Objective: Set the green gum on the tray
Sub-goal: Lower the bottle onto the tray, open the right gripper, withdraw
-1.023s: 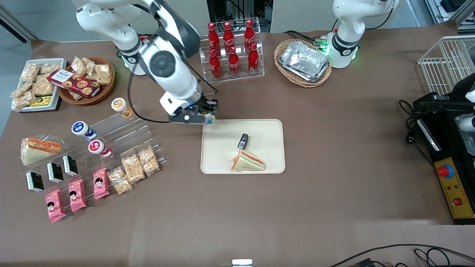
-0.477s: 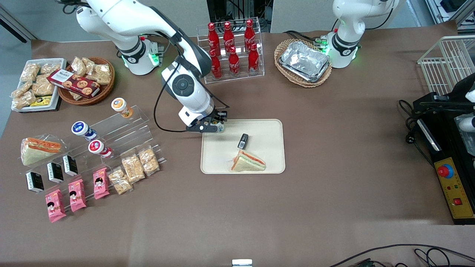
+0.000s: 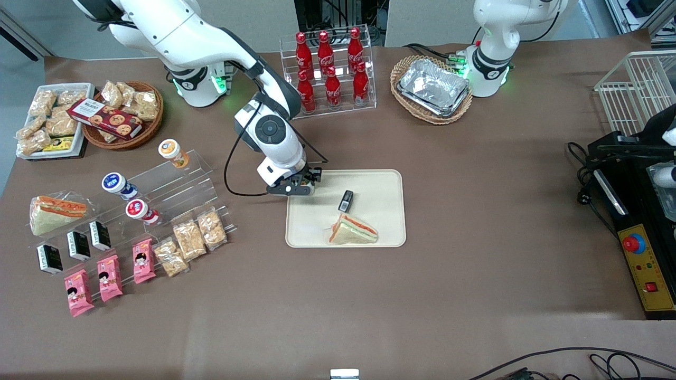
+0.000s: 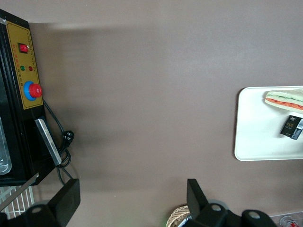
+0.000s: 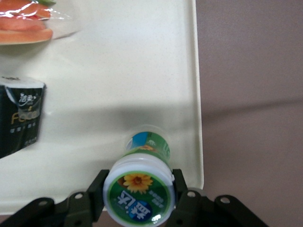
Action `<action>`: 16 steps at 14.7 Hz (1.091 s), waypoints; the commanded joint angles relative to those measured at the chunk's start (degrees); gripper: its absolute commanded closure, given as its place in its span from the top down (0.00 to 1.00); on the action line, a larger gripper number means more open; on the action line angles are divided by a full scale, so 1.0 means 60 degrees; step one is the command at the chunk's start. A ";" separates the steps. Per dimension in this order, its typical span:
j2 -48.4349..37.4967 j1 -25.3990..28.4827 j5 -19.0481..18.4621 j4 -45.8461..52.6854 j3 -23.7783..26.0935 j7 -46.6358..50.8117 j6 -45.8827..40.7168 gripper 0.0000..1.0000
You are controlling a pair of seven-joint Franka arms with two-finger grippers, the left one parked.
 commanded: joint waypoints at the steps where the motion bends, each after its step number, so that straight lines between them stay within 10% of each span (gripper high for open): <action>1: 0.0072 -0.0121 -0.0291 0.0130 0.0020 0.0296 0.0153 1.00; 8: -0.1610 -0.0823 -0.0306 0.0450 -0.0154 -0.0024 -0.1425 1.00; 16: -0.3296 -0.2783 0.0582 0.2646 -0.0331 -0.4164 -0.6330 1.00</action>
